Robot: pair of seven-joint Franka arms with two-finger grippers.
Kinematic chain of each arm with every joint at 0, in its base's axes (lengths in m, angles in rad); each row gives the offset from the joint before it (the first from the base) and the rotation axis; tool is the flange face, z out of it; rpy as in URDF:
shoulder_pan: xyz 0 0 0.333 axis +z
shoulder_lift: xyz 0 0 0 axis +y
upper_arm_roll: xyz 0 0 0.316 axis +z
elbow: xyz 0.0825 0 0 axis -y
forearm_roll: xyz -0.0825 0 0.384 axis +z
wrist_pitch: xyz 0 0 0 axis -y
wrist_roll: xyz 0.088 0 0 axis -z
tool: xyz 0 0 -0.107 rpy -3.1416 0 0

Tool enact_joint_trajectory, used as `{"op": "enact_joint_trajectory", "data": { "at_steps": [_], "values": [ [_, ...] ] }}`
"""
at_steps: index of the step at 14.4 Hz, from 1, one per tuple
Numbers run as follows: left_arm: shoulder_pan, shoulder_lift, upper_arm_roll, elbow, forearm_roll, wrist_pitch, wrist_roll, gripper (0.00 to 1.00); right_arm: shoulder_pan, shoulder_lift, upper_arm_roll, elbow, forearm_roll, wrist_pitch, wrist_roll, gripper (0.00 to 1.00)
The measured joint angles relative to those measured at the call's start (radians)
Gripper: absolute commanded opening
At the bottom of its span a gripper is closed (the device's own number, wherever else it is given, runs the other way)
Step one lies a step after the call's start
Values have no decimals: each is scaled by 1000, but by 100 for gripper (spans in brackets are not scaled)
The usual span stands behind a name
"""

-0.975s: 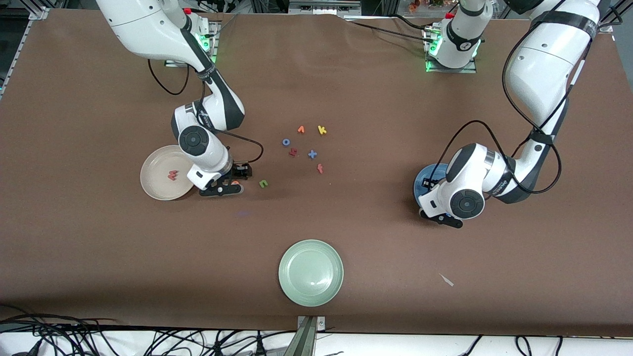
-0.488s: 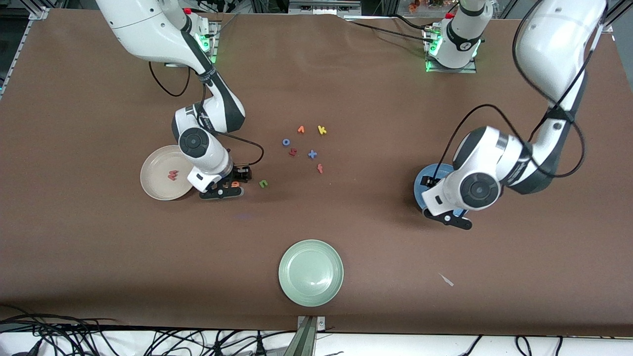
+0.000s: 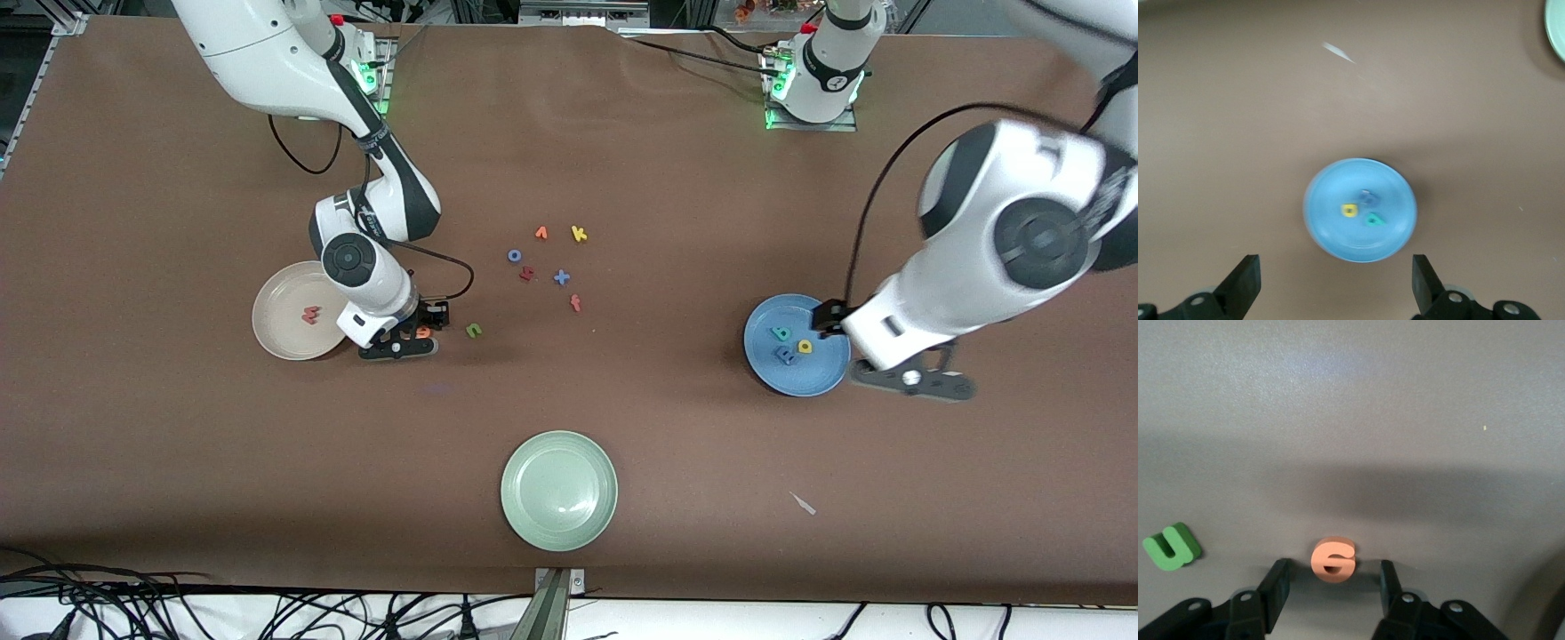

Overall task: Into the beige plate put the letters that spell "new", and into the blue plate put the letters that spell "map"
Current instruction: 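Raise the left arm to rest while the right gripper grasps the orange 6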

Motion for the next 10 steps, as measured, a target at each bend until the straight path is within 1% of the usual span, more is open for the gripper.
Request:
{"op": "enact_joint_trajectory", "data": {
  "at_steps": [2, 3, 4, 5, 6, 7, 8, 10],
  "values": [
    [-36, -101, 89, -22, -68, -18, 7, 100, -1, 0, 0, 1, 0, 0, -5, 58],
    [-73, -152, 144, -54, -116, -18, 8, 100, -1, 0, -1, 1, 0, 0, -5, 58],
    [-117, -203, 205, -100, -163, -14, 8, 100, -1, 1, -1, 2, 0, 0, -6, 57],
    [-156, -257, 262, -163, -204, -2, 7, 100, -2, 1, -1, 3, 0, 0, -6, 53],
    [-179, -306, 295, -232, -231, 26, 7, 100, -2, 2, -1, 4, 0, 0, -6, 53],
    [-188, -355, 311, -300, -248, 59, 7, 100, -2, 2, -1, 5, 0, 0, -7, 48],
    [-189, -398, 317, -358, -259, 80, 7, 100, -2, 2, -1, 6, 0, 0, -7, 48],
    [-188, -452, 324, -424, -261, 75, 7, 100, -2, 2, -2, 7, 0, 0, -7, 47]
  ]
}}
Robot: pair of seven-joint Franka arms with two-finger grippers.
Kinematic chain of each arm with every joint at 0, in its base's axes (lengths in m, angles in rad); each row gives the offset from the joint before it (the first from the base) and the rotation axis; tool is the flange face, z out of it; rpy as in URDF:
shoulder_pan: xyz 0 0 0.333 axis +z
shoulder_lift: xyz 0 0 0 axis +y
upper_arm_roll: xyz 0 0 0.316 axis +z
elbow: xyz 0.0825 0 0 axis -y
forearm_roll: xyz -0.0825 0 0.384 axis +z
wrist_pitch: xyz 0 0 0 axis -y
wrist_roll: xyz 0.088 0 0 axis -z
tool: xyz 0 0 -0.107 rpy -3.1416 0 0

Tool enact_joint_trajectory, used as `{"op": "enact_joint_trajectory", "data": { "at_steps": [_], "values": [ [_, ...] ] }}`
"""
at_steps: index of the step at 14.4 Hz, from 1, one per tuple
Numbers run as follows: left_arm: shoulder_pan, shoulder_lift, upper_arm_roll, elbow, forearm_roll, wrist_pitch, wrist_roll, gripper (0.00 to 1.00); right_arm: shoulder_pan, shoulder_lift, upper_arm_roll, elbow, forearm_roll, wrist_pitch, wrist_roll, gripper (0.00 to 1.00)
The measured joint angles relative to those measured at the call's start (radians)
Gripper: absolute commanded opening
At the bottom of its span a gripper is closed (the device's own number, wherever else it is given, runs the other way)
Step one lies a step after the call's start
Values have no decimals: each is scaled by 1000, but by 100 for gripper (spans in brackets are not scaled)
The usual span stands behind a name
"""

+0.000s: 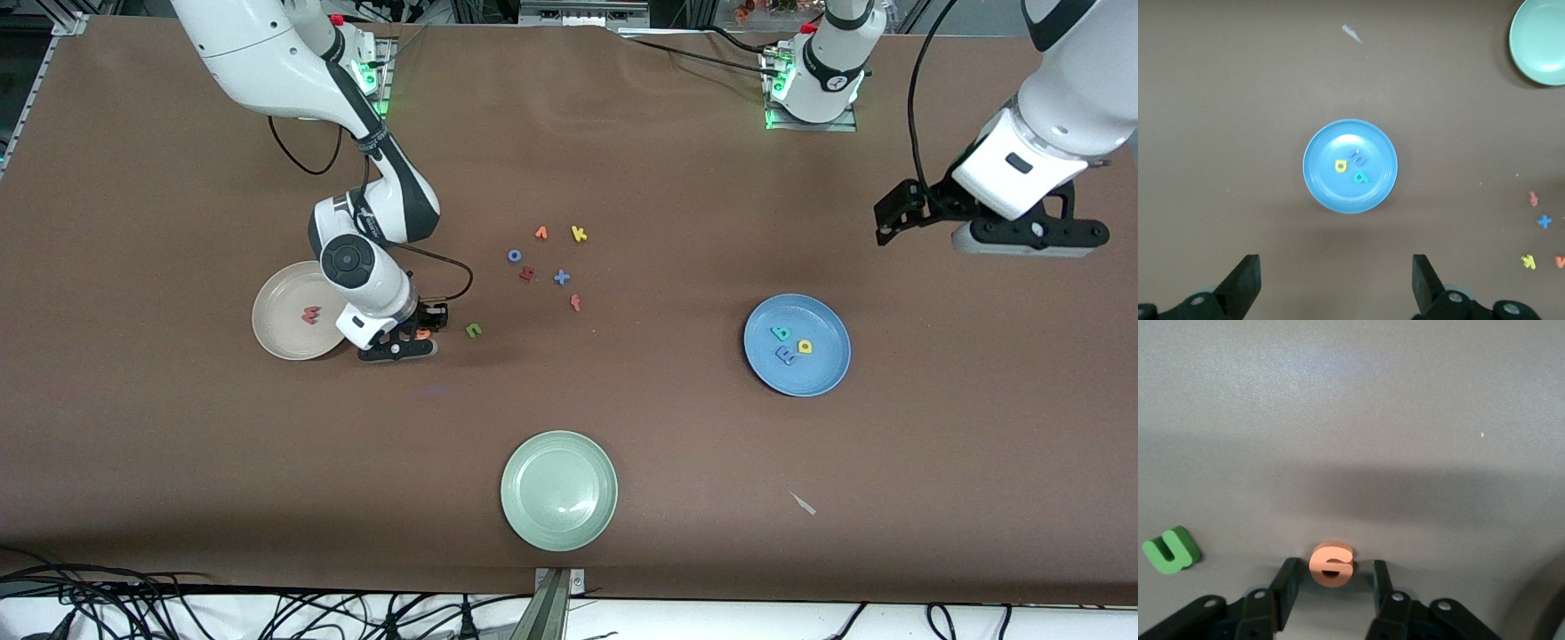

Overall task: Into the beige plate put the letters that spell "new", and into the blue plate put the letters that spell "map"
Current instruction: 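Raise the left arm to rest while the right gripper grasps the orange 6, then carry the orange 6 onto the cream plate and open the right gripper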

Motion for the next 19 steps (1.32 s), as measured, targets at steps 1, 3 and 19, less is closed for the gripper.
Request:
{"op": "enact_joint_trajectory", "data": {
  "at_steps": [1, 3, 19],
  "values": [
    [0, -5, 1, -3, 0, -23, 0, 100, 0, 0, 0, 1, 0, 0, 0, 47],
    [0, 4, 2, 14, 0, -58, 0, 100, 0, 0, 0, 1, 0, 0, 0, 43],
    [8, 51, 11, 90, 7, -79, 0, 100, -1, 0, -2, 3, 0, 3, -1, 31]
  ]
}}
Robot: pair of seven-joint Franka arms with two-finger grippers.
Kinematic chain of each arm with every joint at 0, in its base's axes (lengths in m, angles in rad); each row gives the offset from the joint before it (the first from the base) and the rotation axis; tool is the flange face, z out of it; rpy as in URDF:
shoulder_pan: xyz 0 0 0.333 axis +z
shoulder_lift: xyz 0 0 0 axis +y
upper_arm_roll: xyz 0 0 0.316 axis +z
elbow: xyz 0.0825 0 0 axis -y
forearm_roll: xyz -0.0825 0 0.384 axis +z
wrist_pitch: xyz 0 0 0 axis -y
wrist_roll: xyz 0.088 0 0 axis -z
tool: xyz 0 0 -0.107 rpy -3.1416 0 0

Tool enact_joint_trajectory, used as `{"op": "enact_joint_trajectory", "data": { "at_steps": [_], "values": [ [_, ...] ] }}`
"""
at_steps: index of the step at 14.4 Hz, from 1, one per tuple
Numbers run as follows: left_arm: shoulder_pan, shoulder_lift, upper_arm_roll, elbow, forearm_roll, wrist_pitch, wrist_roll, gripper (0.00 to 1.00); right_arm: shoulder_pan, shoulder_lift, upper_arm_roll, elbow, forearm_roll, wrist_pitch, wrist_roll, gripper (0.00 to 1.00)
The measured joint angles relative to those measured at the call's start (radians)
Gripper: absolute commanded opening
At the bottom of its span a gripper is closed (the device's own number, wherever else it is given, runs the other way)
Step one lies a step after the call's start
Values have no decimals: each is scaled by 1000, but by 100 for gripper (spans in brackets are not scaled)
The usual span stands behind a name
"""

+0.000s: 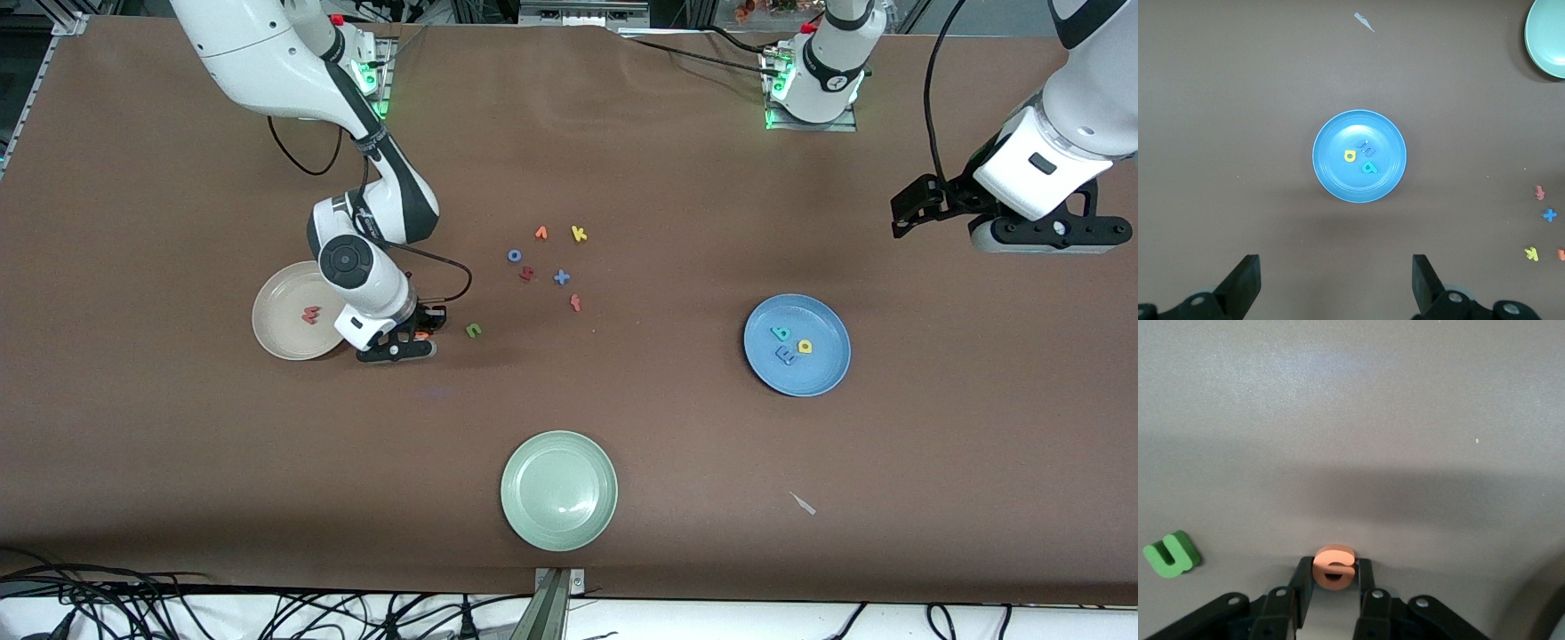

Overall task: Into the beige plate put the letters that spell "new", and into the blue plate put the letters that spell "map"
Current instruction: 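Carry the orange 6 onto the cream plate and open the right gripper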

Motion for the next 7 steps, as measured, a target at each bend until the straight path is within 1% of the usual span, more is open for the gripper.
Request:
{"op": "enact_joint_trajectory", "data": {
  "at_steps": [1, 3, 4, 7],
  "values": [
    [-2, 1, -1, 1, 0, 0, 0, 100, 0, 0, 0, 0, 0, 0, 0, 28],
    [-7, 2, -3, 4, 0, -1, 0, 100, 0, 0, 0, 0, 0, 0, 0, 27],
    [-6, 2, -2, 4, 0, -1, 0, 100, 0, 0, 0, 0, 0, 0, 0, 24],
    [-1, 3, 0, 5, 0, -2, 0, 100, 0, 0, 0, 0, 0, 0, 0, 24]
  ]
}}
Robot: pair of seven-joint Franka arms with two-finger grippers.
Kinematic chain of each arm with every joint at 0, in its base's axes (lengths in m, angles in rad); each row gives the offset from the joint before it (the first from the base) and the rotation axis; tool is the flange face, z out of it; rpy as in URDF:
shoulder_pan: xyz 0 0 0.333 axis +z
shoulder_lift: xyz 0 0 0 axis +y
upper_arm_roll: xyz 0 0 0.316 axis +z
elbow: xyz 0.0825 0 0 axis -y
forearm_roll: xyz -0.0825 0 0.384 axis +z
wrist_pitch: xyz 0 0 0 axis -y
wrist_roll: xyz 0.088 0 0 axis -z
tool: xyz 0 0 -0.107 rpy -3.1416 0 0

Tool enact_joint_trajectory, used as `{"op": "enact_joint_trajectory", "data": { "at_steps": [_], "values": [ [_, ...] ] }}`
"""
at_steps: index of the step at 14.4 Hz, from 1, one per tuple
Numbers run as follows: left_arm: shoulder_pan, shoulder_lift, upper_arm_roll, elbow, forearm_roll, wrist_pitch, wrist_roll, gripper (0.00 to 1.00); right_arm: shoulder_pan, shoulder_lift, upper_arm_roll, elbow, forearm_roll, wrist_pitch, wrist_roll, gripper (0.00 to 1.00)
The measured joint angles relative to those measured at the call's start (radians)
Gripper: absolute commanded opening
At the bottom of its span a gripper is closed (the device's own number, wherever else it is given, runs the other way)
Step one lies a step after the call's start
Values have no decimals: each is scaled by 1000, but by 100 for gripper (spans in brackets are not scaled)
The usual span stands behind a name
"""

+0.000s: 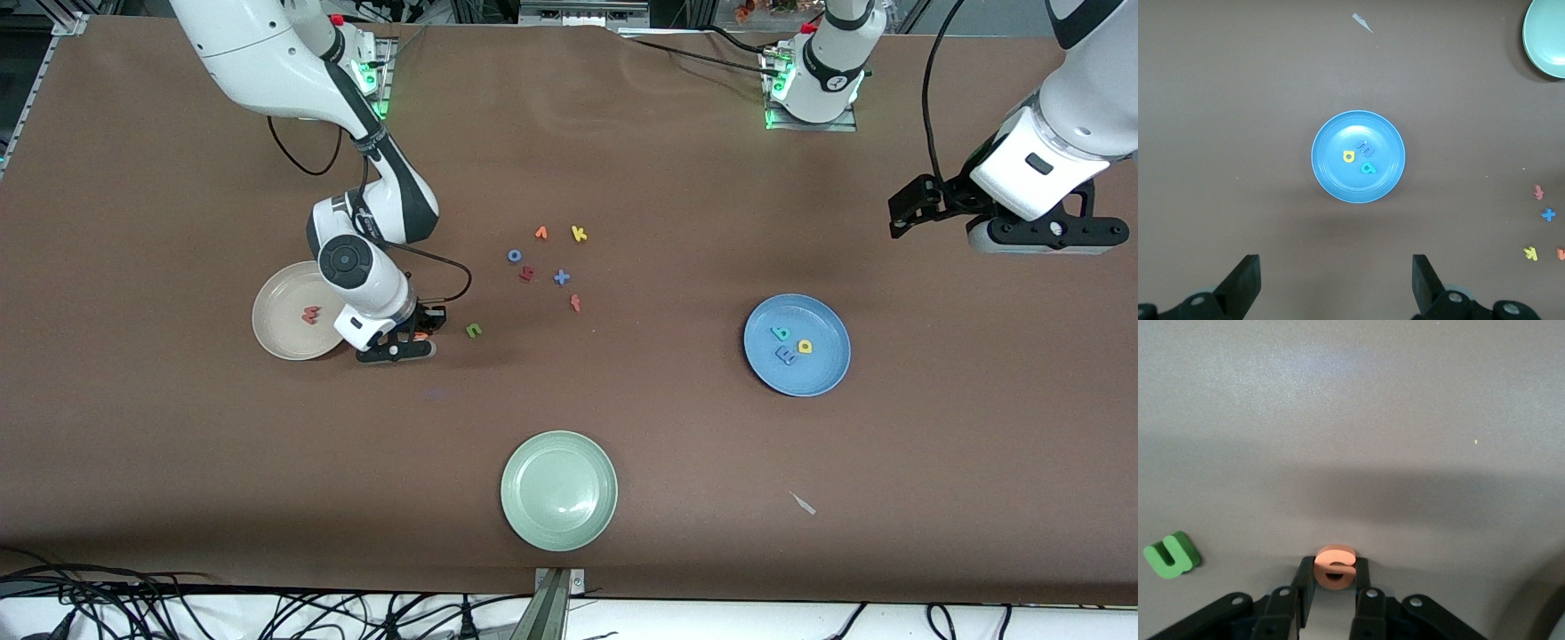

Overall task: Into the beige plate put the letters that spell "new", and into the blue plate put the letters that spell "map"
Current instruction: 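Carry the orange 6 onto the cream plate and open the right gripper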

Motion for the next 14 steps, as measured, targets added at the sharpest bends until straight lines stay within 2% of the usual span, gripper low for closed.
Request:
{"op": "enact_joint_trajectory", "data": {
  "at_steps": [4, 8, 10, 14],
  "values": [
    [0, 2, 0, 4, 0, -1, 0, 100, 1, 0, 2, 21, 0, -37, -5, 22],
    [-3, 3, -2, 9, 0, -1, 0, 100, 0, -54, -21, 96, 0, -257, -93, 22],
    [-4, 4, -2, 10, 0, -2, 0, 100, -3, -102, -67, 80, 0, -309, -199, 22],
    [-6, 5, -3, 11, 0, -2, 0, 100, -10, -198, -145, -49, 0, -302, -358, 22]
  ]
}}
